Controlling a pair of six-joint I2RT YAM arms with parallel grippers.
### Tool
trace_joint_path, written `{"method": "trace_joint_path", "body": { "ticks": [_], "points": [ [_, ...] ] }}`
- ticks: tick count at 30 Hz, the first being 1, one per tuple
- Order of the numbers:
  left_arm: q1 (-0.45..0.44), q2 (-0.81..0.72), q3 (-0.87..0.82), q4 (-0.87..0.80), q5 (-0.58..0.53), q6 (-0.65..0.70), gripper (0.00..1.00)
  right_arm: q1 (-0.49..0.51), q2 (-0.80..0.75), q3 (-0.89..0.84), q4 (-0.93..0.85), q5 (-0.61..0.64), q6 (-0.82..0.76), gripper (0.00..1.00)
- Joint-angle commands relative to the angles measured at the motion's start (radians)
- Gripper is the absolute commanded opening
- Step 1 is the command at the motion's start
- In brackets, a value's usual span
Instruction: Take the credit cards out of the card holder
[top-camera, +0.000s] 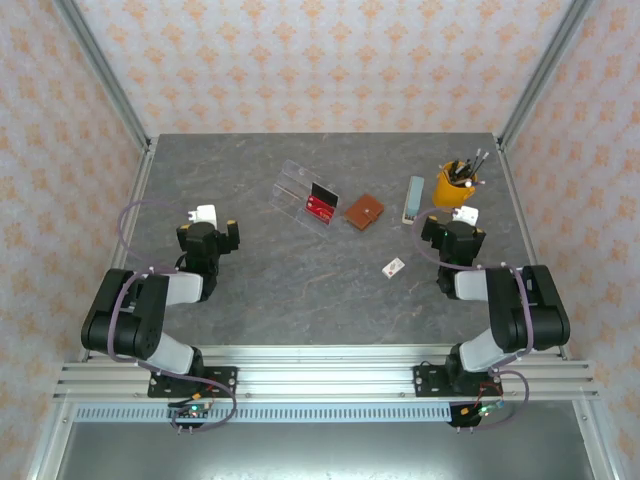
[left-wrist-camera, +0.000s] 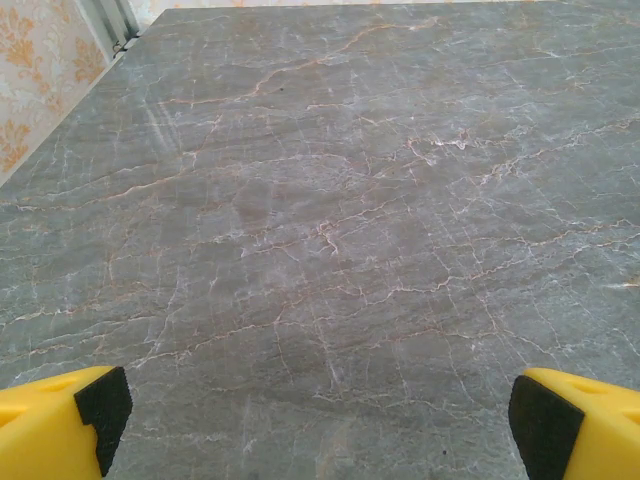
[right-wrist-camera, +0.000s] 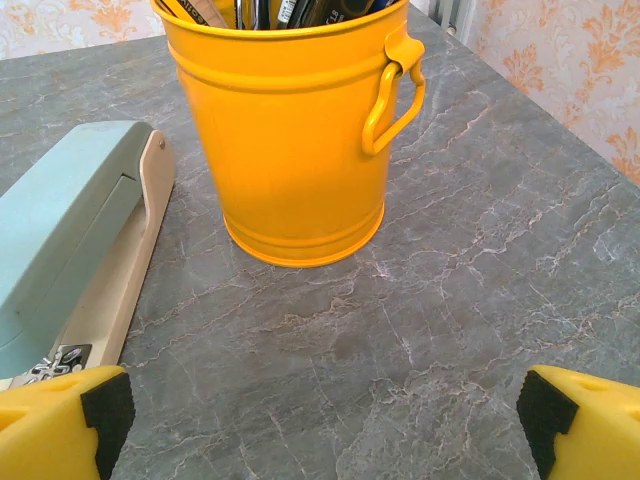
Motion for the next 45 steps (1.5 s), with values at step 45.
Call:
{"method": "trace_joint_path", "body": {
  "ticks": [45],
  "points": [
    [0.009, -0.271, 0.450, -0.875, -0.072, -0.310, 1.00, 0.003, -0.292, 0.391, -0.846, -0.152, 0.313, 1.00]
  ]
}}
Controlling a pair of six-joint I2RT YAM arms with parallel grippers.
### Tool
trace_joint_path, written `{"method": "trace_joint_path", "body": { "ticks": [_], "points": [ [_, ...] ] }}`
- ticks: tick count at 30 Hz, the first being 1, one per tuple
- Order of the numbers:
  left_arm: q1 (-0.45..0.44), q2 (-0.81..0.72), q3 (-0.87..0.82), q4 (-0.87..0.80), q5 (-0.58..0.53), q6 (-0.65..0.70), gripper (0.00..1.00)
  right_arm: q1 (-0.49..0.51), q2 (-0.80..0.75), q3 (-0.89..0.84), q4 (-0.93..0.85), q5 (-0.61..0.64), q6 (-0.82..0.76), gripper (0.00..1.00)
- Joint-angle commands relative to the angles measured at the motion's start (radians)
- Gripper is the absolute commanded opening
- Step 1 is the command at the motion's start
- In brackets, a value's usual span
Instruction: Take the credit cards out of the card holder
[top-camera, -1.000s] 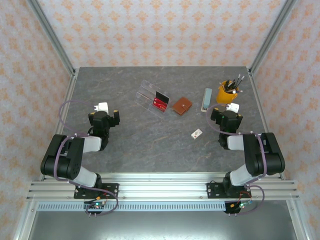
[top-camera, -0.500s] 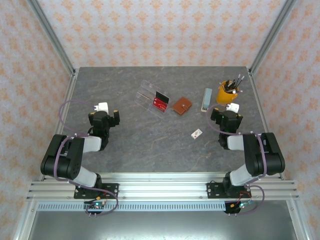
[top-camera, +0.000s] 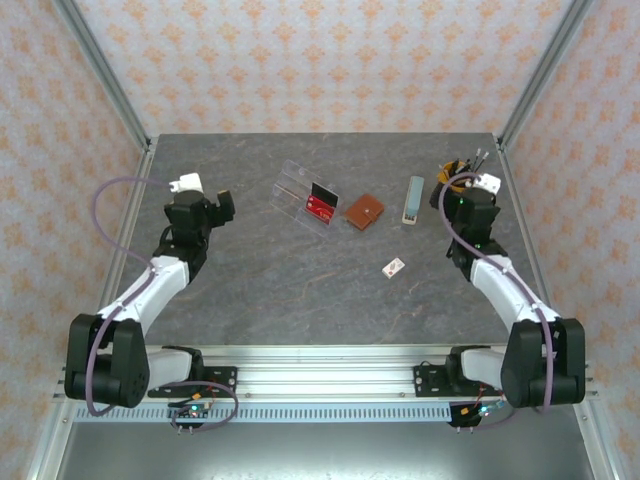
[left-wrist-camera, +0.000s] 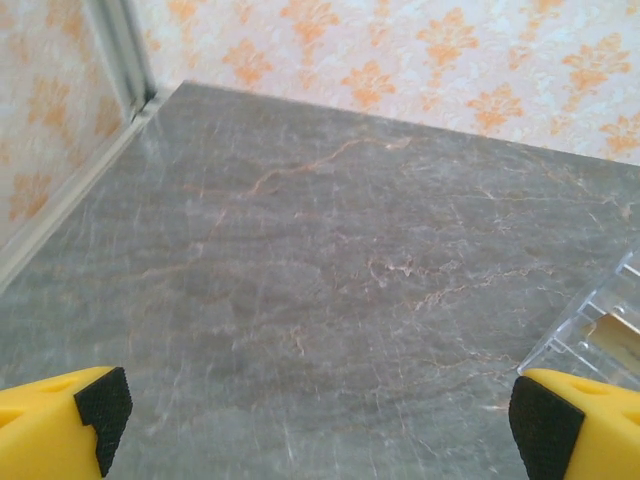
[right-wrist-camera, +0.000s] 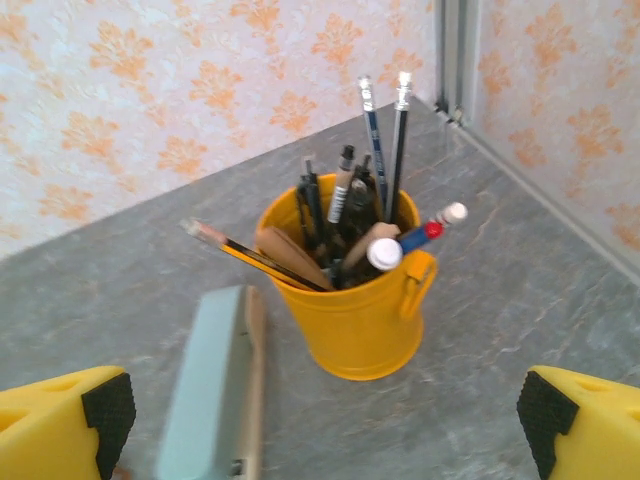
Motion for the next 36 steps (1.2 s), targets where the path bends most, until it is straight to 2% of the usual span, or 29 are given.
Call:
{"method": "trace_joint_path", "body": {
  "ticks": [1, 5, 12, 15, 20, 29, 36],
  "points": [
    [0.009, -0.002, 0.158, -0.329, -0.074, -0.132, 1.00, 0.005, 0.024, 0.073, -0.251, -0.143, 0.128, 1.00],
    [0.009, 0.023, 0.254, -0.465, -0.027, -0.166, 1.00, 0.050, 0.139, 0.189, -0.345, -0.275, 0.189, 1.00],
    [0.008, 0.010, 0.246, -0.472, 0.108, -0.256, 1.00, 0.224, 0.347, 0.364, -0.433, -0.272, 0.294, 0.99],
    [0.009, 0.014, 0.245, -0.483, 0.150, -0.276, 1.00, 0.259, 0.453, 0.445, -0.476, -0.234, 0.374, 0.88],
    [0.008, 0.015, 0.245, -0.520, 0.188, -0.285, 1.00, 0.268, 0.622, 0.580, -0.506, -0.242, 0.481, 0.63],
    [0.008, -0.007, 0.221, -0.533, 0.216, -0.270, 1.00, 0.319, 0.855, 0.864, -0.705, -0.061, 0.415, 0.59],
    [0.008, -0.014, 0.208, -0.538, 0.223, -0.271, 1.00, 0.329, 0.954, 0.968, -0.780, -0.104, 0.358, 0.56]
  ]
}}
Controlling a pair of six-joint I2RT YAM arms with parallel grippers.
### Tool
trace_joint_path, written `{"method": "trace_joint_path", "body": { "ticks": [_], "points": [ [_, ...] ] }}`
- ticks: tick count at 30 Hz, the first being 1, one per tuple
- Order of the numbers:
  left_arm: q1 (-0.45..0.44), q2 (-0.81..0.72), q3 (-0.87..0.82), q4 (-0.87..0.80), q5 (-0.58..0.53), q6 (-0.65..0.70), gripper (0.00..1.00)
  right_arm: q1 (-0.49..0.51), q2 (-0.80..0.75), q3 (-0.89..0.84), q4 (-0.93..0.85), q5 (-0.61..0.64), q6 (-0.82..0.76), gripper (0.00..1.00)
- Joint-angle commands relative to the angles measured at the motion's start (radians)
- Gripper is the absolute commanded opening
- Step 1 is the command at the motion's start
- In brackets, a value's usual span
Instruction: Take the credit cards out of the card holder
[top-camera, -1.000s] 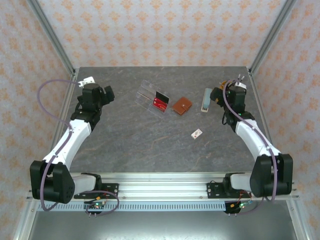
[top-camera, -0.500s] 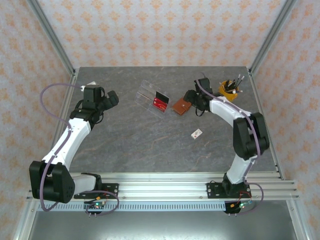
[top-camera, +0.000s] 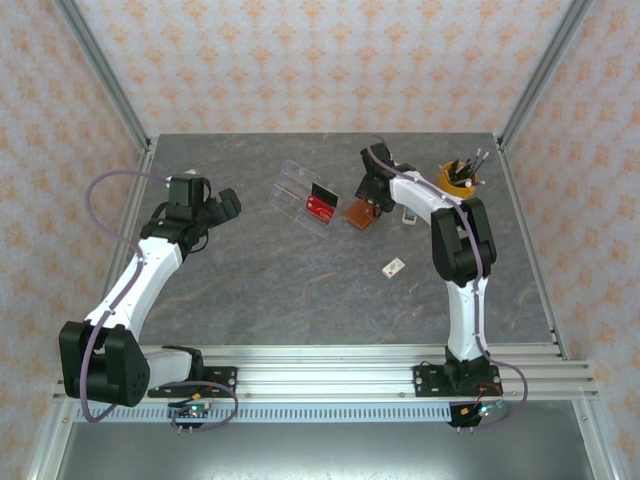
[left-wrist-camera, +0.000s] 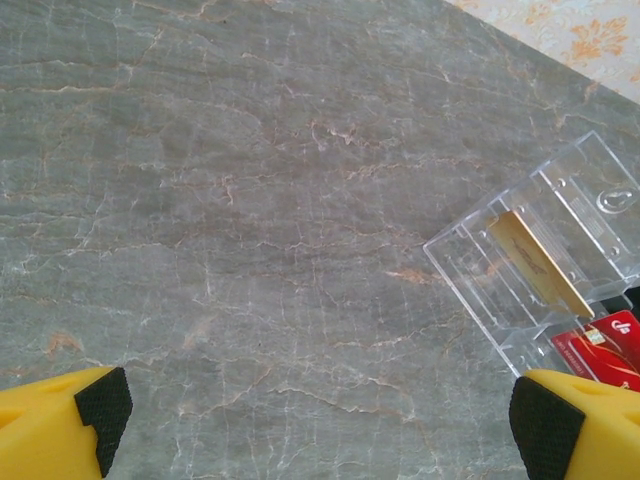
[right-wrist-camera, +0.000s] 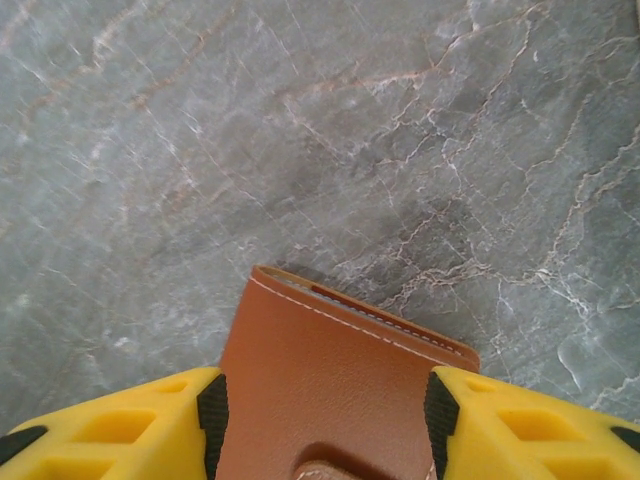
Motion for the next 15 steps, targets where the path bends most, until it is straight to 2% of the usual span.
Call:
{"method": "trace_joint_path", "body": {
  "ticks": [1, 7, 15],
  "points": [
    [0.007, -0.023, -0.019, -0.027, 0.014, -0.007, 1.00, 0.010, 0.044, 0.058, -0.102, 0.013, -0.054, 0.56],
    [0.006, -0.024, -0.025, -0.030, 0.031, -0.006, 1.00, 0.019, 0.069, 0.032, -0.134, -0.028, -0.124, 0.54],
    [0.001, -0.013, -0.058, -0.045, 0.039, -0.015, 1.00, 0.083, -0.063, -0.190, -0.140, -0.052, -0.259, 0.52]
  ]
}}
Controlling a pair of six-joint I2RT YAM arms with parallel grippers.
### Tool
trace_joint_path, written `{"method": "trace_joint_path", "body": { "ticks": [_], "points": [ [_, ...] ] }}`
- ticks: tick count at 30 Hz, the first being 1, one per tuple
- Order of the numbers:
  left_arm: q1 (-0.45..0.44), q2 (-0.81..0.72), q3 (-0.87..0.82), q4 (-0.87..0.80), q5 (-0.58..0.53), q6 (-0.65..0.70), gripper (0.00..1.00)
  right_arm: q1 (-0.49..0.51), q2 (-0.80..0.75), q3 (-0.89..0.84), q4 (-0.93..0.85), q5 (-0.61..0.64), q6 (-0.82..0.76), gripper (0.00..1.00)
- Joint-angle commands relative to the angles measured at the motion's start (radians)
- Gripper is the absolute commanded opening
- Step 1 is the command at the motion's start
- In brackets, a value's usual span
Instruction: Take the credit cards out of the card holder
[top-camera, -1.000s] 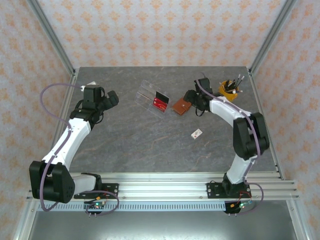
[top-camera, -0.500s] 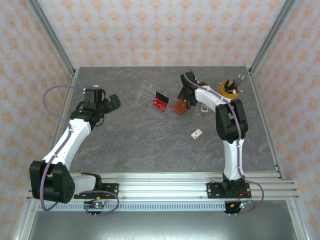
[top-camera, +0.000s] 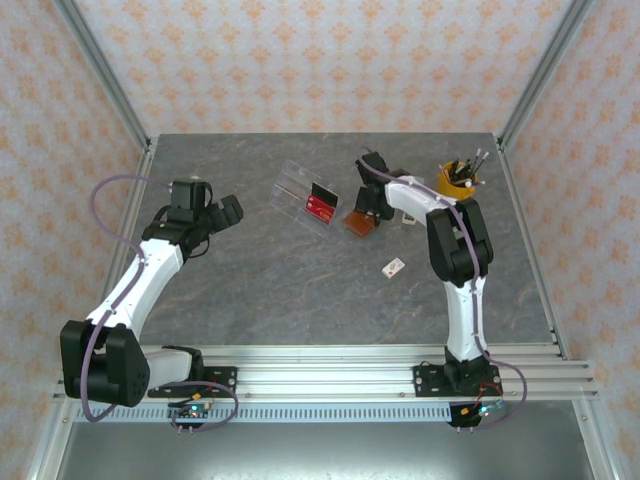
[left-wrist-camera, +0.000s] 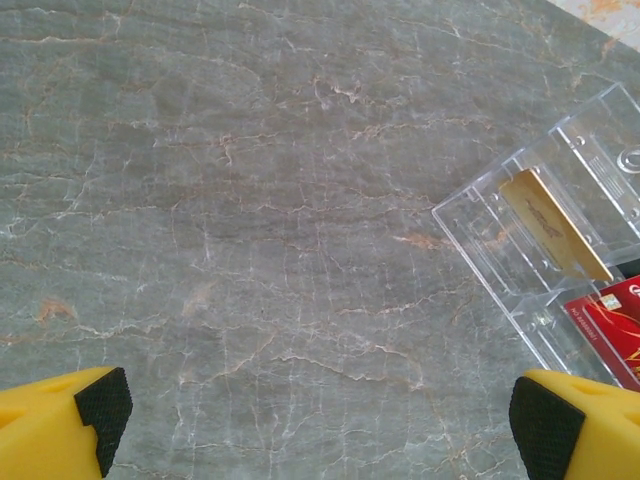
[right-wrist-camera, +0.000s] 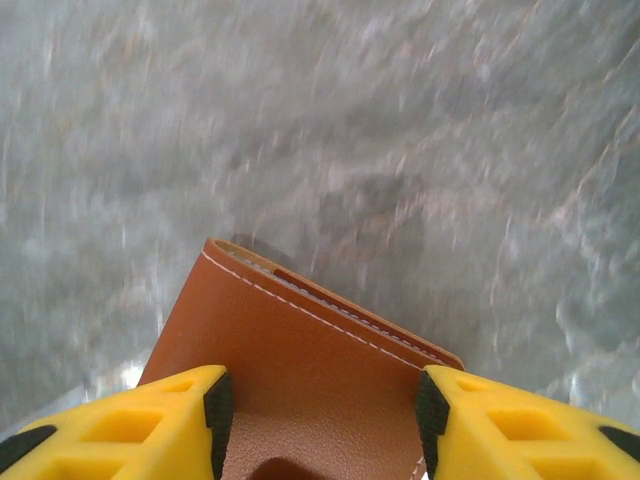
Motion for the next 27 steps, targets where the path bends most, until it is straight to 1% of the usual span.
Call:
{"method": "trace_joint_path", "body": {
  "ticks": [1, 4, 7, 9, 10, 11, 14, 17, 19, 22, 27],
  "points": [
    [0.000, -0.012, -0.041, -0.018, 0.010, -0.020, 1.00, 0.056, -0.069, -0.151, -0.085, -0.054, -0.080, 0.52],
    [-0.010, -0.011, -0.075, 0.000, 0.036, -0.037, 1.00, 0.096, -0.148, -0.261, -0.055, -0.100, -0.101, 0.52],
    [-0.029, 0.000, -0.097, 0.020, 0.076, -0.059, 1.00, 0.148, -0.224, -0.334, -0.041, -0.145, -0.113, 0.52],
    [-0.052, 0.014, -0.111, 0.040, 0.114, -0.076, 1.00, 0.148, -0.279, -0.334, -0.065, -0.184, -0.069, 0.53],
    [-0.061, 0.023, -0.117, 0.057, 0.141, -0.079, 1.00, 0.141, -0.317, -0.327, -0.075, -0.179, -0.044, 0.53],
    [-0.073, 0.035, -0.122, 0.075, 0.166, -0.112, 1.00, 0.132, -0.358, -0.321, -0.081, -0.172, -0.025, 0.54],
    [-0.122, 0.083, -0.121, 0.113, 0.222, -0.159, 1.00, 0.107, -0.434, -0.319, -0.094, -0.146, 0.024, 0.60],
    [-0.177, 0.142, -0.086, 0.141, 0.302, -0.217, 1.00, 0.094, -0.431, -0.339, -0.119, -0.133, 0.073, 0.60],
    [-0.218, 0.180, -0.055, 0.153, 0.331, -0.243, 0.99, 0.089, -0.416, -0.361, -0.119, -0.147, 0.113, 0.59],
    [-0.270, 0.237, -0.014, 0.161, 0.367, -0.262, 0.95, 0.088, -0.406, -0.407, -0.073, -0.192, 0.182, 0.55],
    [-0.344, 0.334, 0.009, 0.227, 0.432, -0.316, 0.92, 0.090, -0.381, -0.465, 0.010, -0.251, 0.267, 0.50]
  ]
}}
